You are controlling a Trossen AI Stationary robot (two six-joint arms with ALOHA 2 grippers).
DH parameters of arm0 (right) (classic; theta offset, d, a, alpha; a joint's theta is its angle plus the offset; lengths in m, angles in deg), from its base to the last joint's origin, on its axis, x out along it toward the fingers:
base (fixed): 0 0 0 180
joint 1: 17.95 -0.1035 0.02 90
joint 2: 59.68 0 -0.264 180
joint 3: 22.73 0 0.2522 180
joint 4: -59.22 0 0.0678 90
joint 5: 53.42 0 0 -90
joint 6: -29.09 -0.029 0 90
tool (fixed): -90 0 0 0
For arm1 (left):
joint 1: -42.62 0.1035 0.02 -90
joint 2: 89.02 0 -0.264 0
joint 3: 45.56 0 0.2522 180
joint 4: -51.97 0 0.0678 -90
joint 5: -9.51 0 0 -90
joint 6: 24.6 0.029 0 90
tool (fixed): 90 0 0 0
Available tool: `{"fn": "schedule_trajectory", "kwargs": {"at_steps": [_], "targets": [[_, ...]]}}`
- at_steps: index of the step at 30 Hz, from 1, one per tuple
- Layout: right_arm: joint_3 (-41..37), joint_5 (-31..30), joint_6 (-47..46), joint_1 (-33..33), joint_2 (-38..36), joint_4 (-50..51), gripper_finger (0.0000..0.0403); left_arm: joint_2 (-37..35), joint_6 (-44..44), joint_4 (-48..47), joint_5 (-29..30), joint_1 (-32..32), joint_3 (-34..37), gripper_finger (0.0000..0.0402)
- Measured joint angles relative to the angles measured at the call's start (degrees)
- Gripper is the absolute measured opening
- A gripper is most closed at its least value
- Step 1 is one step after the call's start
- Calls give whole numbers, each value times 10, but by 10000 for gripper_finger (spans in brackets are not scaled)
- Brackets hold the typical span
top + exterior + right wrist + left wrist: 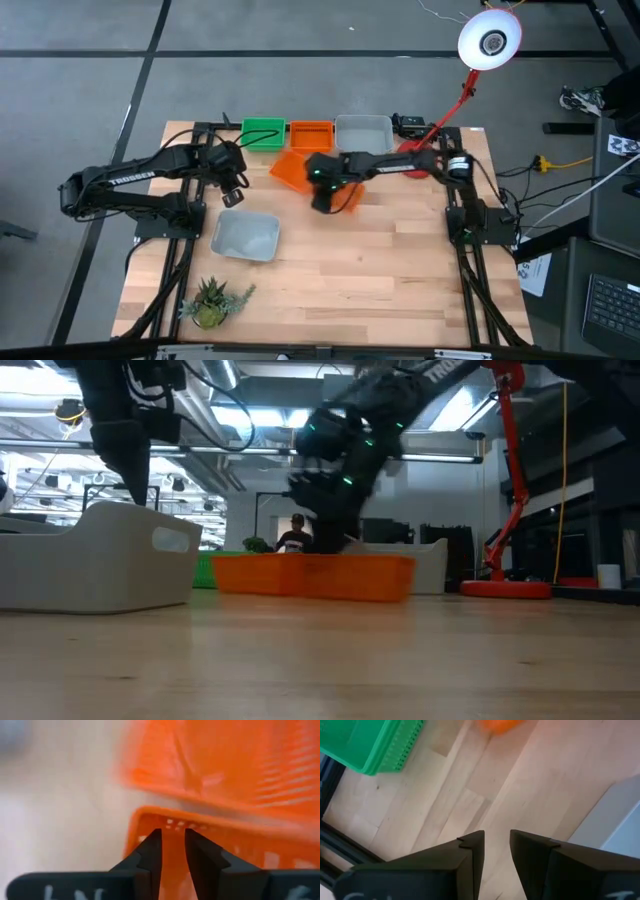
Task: Stack baskets by color
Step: Adjust the bottom orange bin on the table, then stack the bottom gray bin on top of the top gray bin
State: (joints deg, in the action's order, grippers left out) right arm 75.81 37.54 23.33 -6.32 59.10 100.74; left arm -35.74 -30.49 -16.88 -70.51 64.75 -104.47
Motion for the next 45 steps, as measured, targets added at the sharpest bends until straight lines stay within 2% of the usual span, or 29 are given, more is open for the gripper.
{"fn": "schedule_trajectory", "kwargs": {"at_steps": [4, 8, 12, 17, 19, 21, 24, 27, 31, 35, 38, 42, 45], "targets": [[89, 7, 33, -35, 37, -12, 84, 0, 0, 8, -1, 0, 0, 85], [148, 8, 75, -62, 45, 3, 84, 0, 0, 9, -2, 0, 0, 85], [167, 11, 88, -76, 34, 60, 84, 0, 0, 8, -2, 0, 0, 85], [196, 90, 95, -95, 33, 28, 84, 0, 0, 17, 14, 0, 0, 85], [197, 92, 108, -105, 34, 14, 84, 0, 0, 15, 15, 0, 0, 85], [195, 87, 110, -112, 37, 12, 84, 0, 0, 5, -13, 0, 0, 85], [195, 63, 92, -121, 34, 41, 84, 0, -6, -49, -74, -4, 0, 85], [195, 26, 76, -132, 22, 123, 84, 7, -21, -147, -62, -27, 0, 85], [195, -44, 21, -146, -3, 252, 84, 13, -62, -176, -52, -72, -2, 85], [195, -158, -39, -165, -22, 378, 84, 11, -82, -164, -86, -137, -20, 82], [190, -237, -107, -183, -35, 467, 84, 19, -99, -127, -128, -200, -23, 63], [168, -268, -200, -203, -52, 566, 84, 53, -132, -108, -146, -274, -24, 14], [134, -268, -248, -224, -78, 615, 84, 107, -145, -57, -130, -301, -24, 4]]}}
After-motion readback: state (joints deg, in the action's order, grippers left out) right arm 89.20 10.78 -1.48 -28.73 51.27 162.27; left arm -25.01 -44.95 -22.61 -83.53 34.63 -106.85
